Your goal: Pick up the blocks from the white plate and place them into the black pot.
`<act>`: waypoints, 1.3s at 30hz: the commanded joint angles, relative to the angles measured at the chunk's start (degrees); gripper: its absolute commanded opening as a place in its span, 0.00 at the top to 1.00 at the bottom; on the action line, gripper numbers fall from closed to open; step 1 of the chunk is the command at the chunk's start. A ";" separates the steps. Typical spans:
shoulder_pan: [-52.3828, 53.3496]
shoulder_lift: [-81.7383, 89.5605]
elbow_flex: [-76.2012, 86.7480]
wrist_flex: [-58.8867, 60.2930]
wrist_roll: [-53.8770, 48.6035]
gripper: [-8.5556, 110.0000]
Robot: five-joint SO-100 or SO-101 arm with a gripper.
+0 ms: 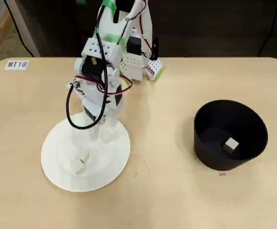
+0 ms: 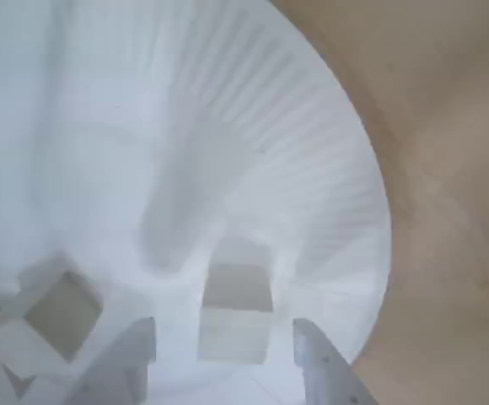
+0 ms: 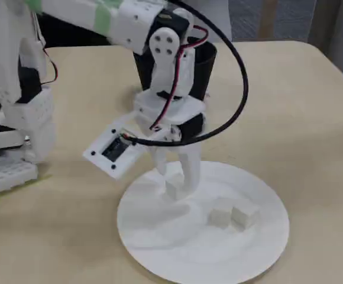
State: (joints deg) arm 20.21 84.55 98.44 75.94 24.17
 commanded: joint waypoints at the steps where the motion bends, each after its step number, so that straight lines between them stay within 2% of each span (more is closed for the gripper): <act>1: 0.62 -0.53 -2.55 -2.37 -0.62 0.73; 9: -0.09 -3.87 -2.72 -8.35 -2.55 0.74; 13: -0.44 -5.01 -2.72 -9.40 -2.81 0.81; 17: -0.35 -5.98 -2.72 -10.20 -3.69 0.95; 23: -0.26 -4.66 -2.81 -11.43 -6.06 0.95; 32: -2.02 12.92 -1.85 -18.19 -15.56 0.95; 39: -15.56 29.79 -0.62 -18.11 -20.48 0.95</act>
State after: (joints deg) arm 9.84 106.26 97.91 57.74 5.19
